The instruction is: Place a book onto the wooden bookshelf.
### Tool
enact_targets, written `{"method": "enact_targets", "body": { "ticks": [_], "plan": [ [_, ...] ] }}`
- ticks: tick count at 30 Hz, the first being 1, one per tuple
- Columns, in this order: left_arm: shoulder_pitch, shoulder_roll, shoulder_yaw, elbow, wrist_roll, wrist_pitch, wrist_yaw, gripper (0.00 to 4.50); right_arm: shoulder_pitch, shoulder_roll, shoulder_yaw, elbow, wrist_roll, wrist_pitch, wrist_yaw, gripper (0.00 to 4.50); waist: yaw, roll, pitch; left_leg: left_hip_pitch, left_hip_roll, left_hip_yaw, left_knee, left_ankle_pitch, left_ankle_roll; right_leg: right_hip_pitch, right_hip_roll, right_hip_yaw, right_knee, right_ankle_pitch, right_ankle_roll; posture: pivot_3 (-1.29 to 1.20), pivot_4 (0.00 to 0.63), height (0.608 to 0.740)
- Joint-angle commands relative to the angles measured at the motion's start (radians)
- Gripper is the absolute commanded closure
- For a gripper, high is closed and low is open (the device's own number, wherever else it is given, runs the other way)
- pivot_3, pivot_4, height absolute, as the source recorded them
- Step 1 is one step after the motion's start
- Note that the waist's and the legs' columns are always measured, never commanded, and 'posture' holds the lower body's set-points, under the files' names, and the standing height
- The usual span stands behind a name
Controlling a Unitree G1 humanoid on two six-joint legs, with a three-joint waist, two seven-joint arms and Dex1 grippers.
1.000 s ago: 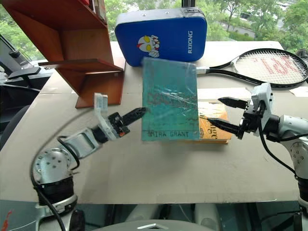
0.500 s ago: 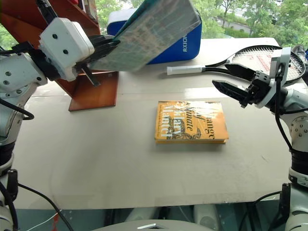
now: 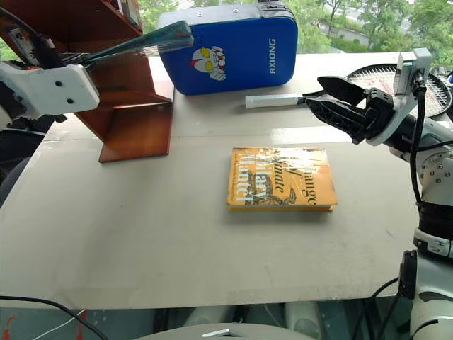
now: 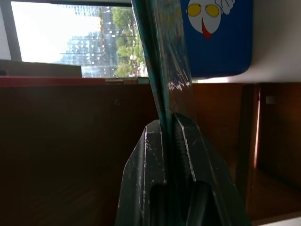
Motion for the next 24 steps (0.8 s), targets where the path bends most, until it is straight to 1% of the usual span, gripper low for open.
{"method": "enact_targets", "body": {
  "ticks": [1,4,9,16,18,19,21,24],
  "plan": [
    [0.05,0.024,0.124,-0.002,0.029,-0.022,-0.016,4.45,-0.032,0.006,-0.024,-0.031,0.051,0.014,0.006,0.0,0.0,0.0,0.0,0.0,0.0,0.0,0.0,0.0,0.0,0.0,0.0,0.0,0.0,0.0,0.0,0.0,0.15,0.74],
    [0.114,0.028,0.169,0.037,0.032,-0.07,-0.036,4.45,-0.043,0.015,-0.025,-0.03,0.057,0.015,-0.004,0.0,-0.001,0.0,0.0,0.001,0.0,0.0,0.0,0.0,0.0,0.0,0.0,0.0,0.001,0.0,0.0,0.0,0.15,0.74],
    [0.168,0.032,0.215,0.079,0.017,-0.134,-0.067,4.45,-0.053,0.026,-0.031,-0.029,0.058,0.009,-0.019,0.0,-0.008,0.0,0.0,0.001,0.0,0.0,0.0,0.0,0.0,0.0,0.0,0.0,0.002,0.0,0.0,0.0,0.15,0.74],
    [0.19,0.03,0.255,0.097,0.031,-0.129,-0.085,4.45,-0.037,0.029,-0.036,-0.039,0.054,0.0,-0.032,0.0,-0.02,0.0,0.0,0.001,0.0,0.0,0.0,0.0,0.0,0.0,0.0,0.0,0.003,0.0,0.0,0.0,0.15,0.74],
    [0.198,0.025,0.264,0.099,0.036,-0.112,-0.087,3.75,-0.037,0.03,-0.037,-0.04,0.053,-0.003,-0.035,0.0,-0.026,0.0,0.0,0.001,0.0,0.0,0.0,0.0,0.0,0.0,0.0,0.0,0.003,0.0,0.0,0.0,0.15,0.74],
    [0.202,0.023,0.268,0.097,0.037,-0.102,-0.09,3.69,-0.036,0.029,-0.037,-0.04,0.053,-0.003,-0.036,0.0,-0.027,0.0,0.0,0.001,0.0,0.0,0.0,0.0,0.0,0.0,0.0,0.0,0.003,0.0,0.0,0.0,0.15,0.74],
    [0.208,0.017,0.275,0.092,0.043,-0.086,-0.089,3.16,-0.036,0.028,-0.037,-0.039,0.052,-0.006,-0.035,0.0,-0.027,0.0,0.0,0.002,0.0,0.001,0.0,0.0,0.0,0.0,0.0,0.0,0.004,0.0,0.0,0.0,0.15,0.74],
    [0.209,-0.004,0.283,0.076,0.044,-0.058,-0.074,2.23,-0.038,0.027,-0.036,-0.033,0.052,-0.007,-0.033,0.0,-0.026,0.0,0.0,0.001,0.0,0.001,0.001,0.0,0.0,0.0,0.0,0.0,0.004,0.0,0.0,0.0,0.15,0.74]
  ]
}}
